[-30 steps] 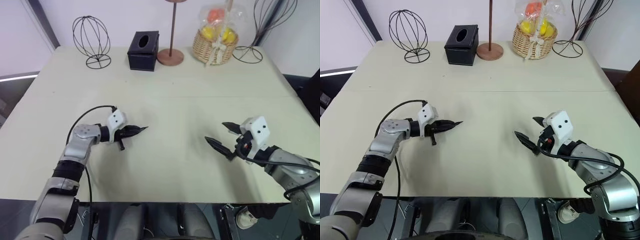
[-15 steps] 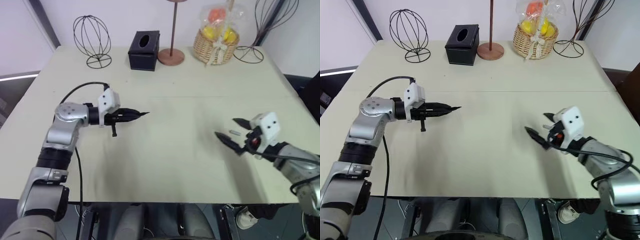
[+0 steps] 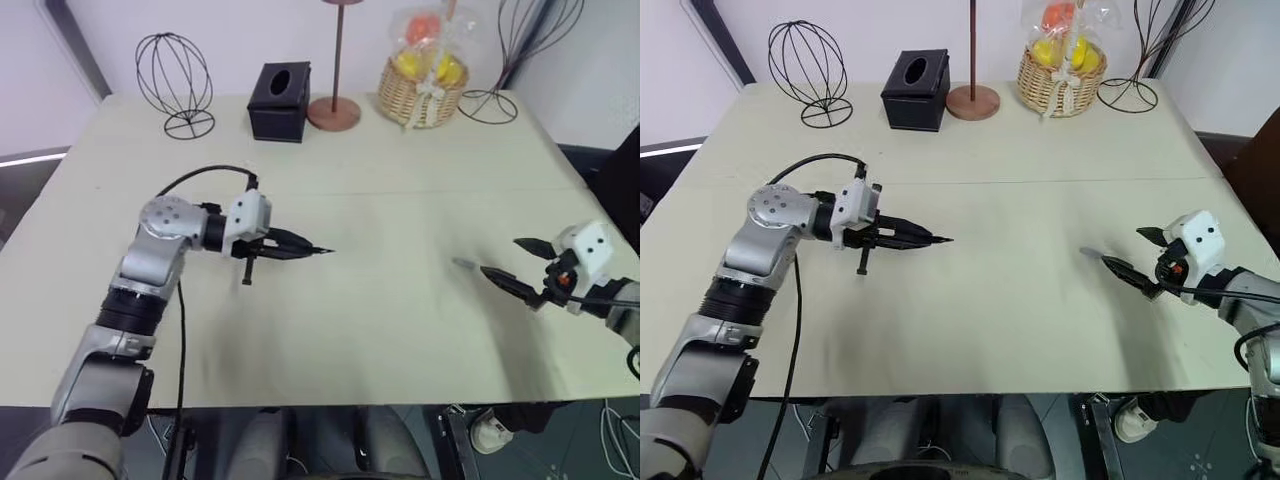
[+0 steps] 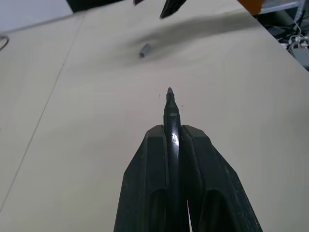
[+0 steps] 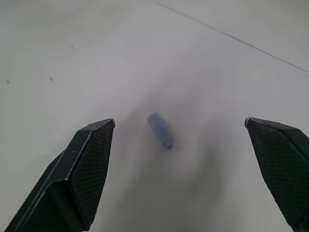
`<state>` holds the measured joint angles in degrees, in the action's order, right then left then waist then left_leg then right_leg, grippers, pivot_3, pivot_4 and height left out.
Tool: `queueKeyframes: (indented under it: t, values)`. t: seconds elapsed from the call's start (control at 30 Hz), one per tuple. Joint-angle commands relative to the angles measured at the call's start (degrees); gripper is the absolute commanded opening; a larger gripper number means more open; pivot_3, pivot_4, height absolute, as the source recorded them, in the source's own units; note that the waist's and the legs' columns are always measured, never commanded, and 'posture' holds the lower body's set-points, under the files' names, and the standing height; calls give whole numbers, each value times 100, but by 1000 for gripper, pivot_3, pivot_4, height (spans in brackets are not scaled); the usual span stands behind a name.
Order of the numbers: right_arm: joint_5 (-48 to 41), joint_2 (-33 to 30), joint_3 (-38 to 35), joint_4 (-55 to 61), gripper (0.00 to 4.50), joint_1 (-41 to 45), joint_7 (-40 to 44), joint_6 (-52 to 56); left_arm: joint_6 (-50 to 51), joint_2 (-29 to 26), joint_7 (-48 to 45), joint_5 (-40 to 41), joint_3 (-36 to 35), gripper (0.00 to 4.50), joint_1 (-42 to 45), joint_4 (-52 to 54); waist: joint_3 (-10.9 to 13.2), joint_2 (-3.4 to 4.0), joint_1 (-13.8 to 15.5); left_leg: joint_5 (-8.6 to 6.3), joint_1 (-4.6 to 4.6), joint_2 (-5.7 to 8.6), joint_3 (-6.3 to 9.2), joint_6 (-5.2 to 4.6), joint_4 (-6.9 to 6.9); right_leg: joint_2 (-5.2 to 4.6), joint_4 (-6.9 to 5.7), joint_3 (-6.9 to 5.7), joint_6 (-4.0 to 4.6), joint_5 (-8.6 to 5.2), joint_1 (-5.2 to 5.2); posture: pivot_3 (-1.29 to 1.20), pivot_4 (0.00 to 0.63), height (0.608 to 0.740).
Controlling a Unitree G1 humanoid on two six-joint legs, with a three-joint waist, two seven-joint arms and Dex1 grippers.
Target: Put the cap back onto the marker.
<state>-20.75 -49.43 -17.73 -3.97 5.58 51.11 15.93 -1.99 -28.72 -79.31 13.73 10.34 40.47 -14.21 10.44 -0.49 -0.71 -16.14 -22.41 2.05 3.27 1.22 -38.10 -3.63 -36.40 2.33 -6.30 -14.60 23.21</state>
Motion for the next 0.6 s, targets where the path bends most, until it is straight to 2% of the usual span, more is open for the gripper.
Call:
queueKeyframes:
  t: [0.03, 0.2, 0.6]
  values:
    - [255, 111, 221, -671, 4500, 414, 134, -586, -479, 293, 353, -102, -62, 68, 188, -316, 0, 0, -3, 0, 0, 0, 0, 0, 0, 0, 0, 0, 0, 0, 1, 0, 150, 740]
    - [412, 248, 460, -1430, 4500, 828, 338, -1018, -849, 601, 516, -220, 1, 68, 165, -813, 0, 1, -3, 1, 0, 0, 0, 1, 0, 2, -2, 1, 0, 0, 3, 0, 150, 740]
    - [459, 552, 731, -2047, 4500, 1141, 572, -1241, -1094, 707, 720, -373, -49, 68, 279, -1370, 0, 2, -2, 1, -1, 0, 1, 2, -2, 1, -3, 1, 0, 0, 3, 0, 150, 740]
